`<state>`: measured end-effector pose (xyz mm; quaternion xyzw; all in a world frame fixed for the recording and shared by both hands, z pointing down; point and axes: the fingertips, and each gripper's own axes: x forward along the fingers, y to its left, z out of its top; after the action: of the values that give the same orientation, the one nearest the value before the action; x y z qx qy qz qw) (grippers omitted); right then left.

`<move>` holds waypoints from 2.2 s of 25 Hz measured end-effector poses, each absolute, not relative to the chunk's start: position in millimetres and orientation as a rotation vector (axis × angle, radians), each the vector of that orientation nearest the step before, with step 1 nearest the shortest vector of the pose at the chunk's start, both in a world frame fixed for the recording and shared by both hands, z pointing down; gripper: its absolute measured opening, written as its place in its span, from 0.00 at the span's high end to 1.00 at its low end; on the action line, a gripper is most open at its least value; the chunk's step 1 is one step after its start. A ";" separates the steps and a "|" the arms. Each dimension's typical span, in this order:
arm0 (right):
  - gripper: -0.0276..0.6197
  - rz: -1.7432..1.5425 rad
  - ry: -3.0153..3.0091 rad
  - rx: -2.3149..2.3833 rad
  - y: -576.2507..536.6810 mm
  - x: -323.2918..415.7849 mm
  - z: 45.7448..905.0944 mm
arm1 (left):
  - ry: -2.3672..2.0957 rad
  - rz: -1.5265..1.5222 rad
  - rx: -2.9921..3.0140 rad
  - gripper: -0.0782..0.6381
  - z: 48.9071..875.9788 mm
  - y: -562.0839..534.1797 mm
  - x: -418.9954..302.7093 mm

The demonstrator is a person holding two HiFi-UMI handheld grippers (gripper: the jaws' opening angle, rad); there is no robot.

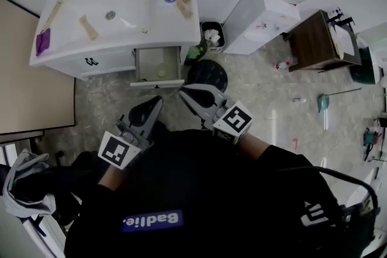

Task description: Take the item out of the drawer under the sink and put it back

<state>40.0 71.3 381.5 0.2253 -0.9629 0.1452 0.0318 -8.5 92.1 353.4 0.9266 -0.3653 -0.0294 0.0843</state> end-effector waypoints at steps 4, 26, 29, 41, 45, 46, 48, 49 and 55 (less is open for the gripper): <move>0.95 0.464 -2.917 0.789 24.8 8.2 390.8 | -1.004 -0.084 2.790 0.88 354.8 47.8 -43.1; 0.95 0.720 -2.360 0.659 -104.8 -11.2 641.8 | -1.065 -0.045 2.687 0.88 376.5 -55.3 -81.9; 0.93 0.736 -2.257 0.623 -110.8 -8.7 689.9 | -1.075 -0.034 2.683 0.88 377.9 -60.9 -79.3; 0.82 0.761 -1.978 0.510 -123.6 -12.0 817.7 | -1.186 0.020 2.584 0.88 397.4 -58.8 -101.9; 0.79 0.751 -1.901 0.487 -122.4 -13.9 844.0 | -1.215 0.035 2.537 0.88 410.3 -53.4 -114.0; 0.78 0.753 -1.884 0.490 -122.1 -13.9 849.3 | -1.222 0.037 2.528 0.88 412.5 -52.7 -116.5; 0.78 0.765 -1.861 0.499 -121.6 -14.1 858.1 | -1.228 0.042 2.519 0.88 415.3 -51.8 -119.4; 0.78 0.774 -1.854 0.503 -121.5 -14.3 862.2 | -1.228 0.045 2.518 0.88 416.5 -51.4 -119.9; 0.78 0.808 -1.798 0.536 -121.1 -9.7 884.2 | -1.228 0.079 2.491 0.88 426.4 -45.4 -125.7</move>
<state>-9.7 -121.1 884.2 0.2239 -0.7506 0.3372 0.5223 -125.7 -45.4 426.4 0.8818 -0.4348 0.0281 0.1807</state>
